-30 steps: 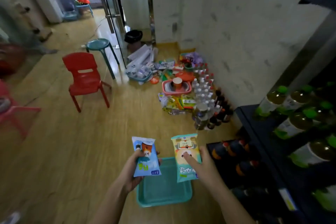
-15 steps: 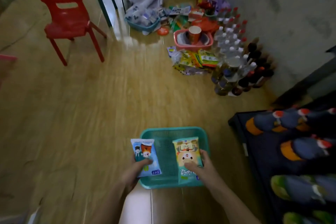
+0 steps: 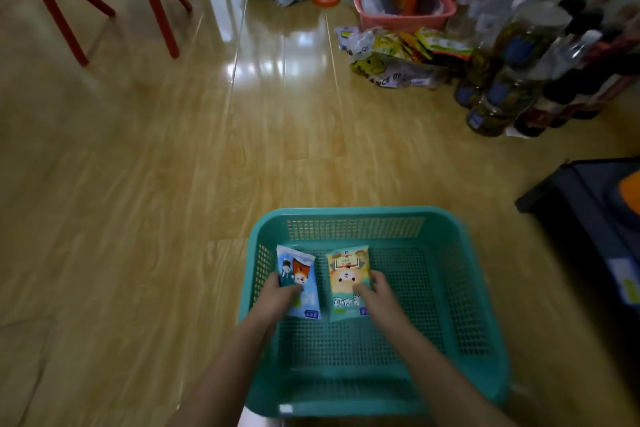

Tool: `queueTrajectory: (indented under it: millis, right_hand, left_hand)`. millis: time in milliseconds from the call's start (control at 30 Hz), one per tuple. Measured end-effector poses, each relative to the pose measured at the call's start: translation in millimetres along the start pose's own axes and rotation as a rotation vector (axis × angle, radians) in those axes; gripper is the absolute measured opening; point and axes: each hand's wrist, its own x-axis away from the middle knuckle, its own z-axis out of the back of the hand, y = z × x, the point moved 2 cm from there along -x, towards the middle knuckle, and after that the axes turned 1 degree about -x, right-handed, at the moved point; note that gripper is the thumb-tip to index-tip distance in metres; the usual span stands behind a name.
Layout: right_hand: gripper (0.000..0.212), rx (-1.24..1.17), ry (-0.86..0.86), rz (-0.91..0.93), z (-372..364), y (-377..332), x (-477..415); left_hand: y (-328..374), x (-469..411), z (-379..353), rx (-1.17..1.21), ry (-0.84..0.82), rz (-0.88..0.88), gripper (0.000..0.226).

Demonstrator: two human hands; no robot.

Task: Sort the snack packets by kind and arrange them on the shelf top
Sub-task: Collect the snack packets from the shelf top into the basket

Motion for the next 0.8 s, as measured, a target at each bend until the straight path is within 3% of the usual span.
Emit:
queueTrajectory:
  millis: [167, 267, 433, 533, 633, 800]
  right_hand:
    - [0.036, 0.073, 0.000, -0.036, -11.6, 21.1, -48.6]
    - [0.040, 0.137, 0.031, -0.013, -12.6, 24.1, -58.4]
    - [0.038, 0.582, 0.225, 0.113, -15.7, 21.5, -57.7]
    - [0.043, 0.781, 0.209, 0.120, -14.8, 14.3, -54.7]
    - [0.042, 0.841, 0.174, 0.141, -1.9, -18.2, -38.4]
    - [0.041, 0.812, 0.182, 0.248, 41.4, -127.6, 52.1]
  left_hand:
    - [-14.0, -42.1, -3.7, -0.072, 0.066, -0.040, 0.017]
    - [-16.8, -56.8, -4.6, -0.266, 0.142, -0.118, 0.030]
    - [-13.5, -55.7, -11.9, -0.621, 0.294, -0.228, 0.047]
    - [-0.5, -51.6, -14.7, -0.790, 0.231, -0.270, 0.053]
    - [31.6, -36.2, -6.2, -0.959, 0.100, -0.251, 0.036]
    - [138.6, 55.2, 10.2, -1.092, 0.120, -0.382, 0.025]
